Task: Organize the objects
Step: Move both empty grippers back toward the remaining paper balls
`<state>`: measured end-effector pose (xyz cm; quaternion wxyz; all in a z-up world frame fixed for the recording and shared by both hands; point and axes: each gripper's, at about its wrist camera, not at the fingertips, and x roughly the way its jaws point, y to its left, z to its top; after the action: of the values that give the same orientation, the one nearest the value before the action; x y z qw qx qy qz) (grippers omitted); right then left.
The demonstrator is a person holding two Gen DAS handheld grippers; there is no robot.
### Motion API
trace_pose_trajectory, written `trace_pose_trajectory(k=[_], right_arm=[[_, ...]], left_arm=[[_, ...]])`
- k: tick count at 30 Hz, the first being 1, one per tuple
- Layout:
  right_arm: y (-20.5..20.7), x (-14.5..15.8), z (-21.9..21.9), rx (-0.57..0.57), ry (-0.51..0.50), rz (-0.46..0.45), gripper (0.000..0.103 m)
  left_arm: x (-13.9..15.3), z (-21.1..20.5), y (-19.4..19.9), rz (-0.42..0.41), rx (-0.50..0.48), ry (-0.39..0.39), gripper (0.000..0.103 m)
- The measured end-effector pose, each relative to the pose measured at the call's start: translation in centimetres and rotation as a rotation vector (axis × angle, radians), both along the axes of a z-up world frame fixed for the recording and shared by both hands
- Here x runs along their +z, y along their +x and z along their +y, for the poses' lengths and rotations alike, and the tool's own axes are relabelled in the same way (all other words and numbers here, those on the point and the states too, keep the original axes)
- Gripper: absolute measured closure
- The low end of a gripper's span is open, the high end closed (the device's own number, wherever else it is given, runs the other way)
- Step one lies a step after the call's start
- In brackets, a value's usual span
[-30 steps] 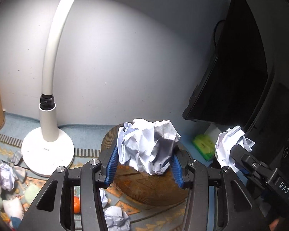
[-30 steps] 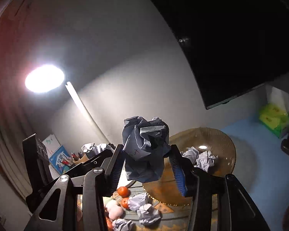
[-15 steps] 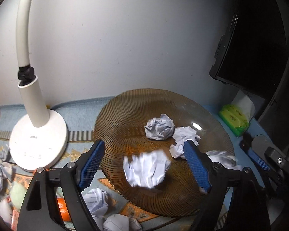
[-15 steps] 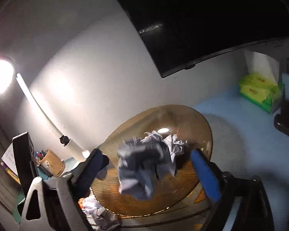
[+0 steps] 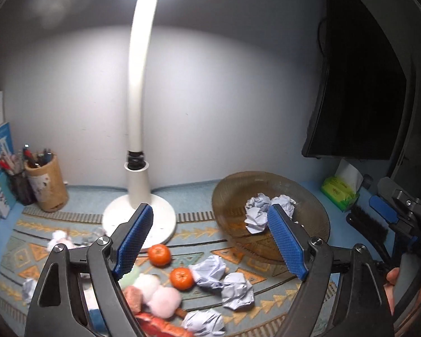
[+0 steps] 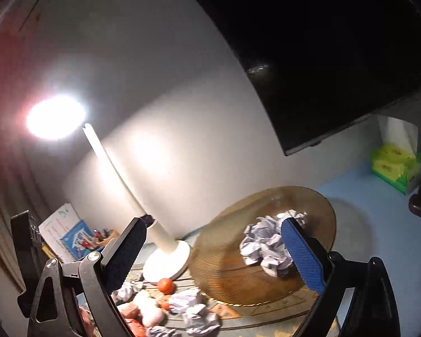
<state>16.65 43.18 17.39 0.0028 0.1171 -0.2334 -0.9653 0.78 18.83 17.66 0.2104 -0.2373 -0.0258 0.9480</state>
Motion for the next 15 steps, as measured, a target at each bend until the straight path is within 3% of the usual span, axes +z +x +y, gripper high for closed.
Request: trace_pose_trajectory(k=[1,3,5,8,11,15], right_arm=[[0.9,0.8,-1.0,0.018,-0.002,0.015,0.005],[2.7,2.0,-2.7,0.066,-0.022,0.056,0.000],[4.2,2.4,-4.2,0.129,-0.057,0.090,0.000],[5.1,1.5,-7.0,0.141,-0.045,0.053,0.000],[4.6,-1.7,-10.0,0.152,-0.023,-0.042,0.000],[2.9,-7.9,-13.0,0.078,0.105,-0.192,0.000]], left_arm=[[0.7,-1.5,1.1,0.017,0.023,0.011,0.016],[2.1,-4.9,3.7,0.068,0.030,0.051,0.000],[2.8,-8.0,6.4,0.123,0.057,0.077,0.000],[2.5,-11.5,9.0,0.149,0.139,0.029,0.000],[-0.9,-14.8,10.0,0.114,0.215,-0.025,0.000],[-8.1,-17.7,8.6,-0.020,0.300,-0.093,0.001]])
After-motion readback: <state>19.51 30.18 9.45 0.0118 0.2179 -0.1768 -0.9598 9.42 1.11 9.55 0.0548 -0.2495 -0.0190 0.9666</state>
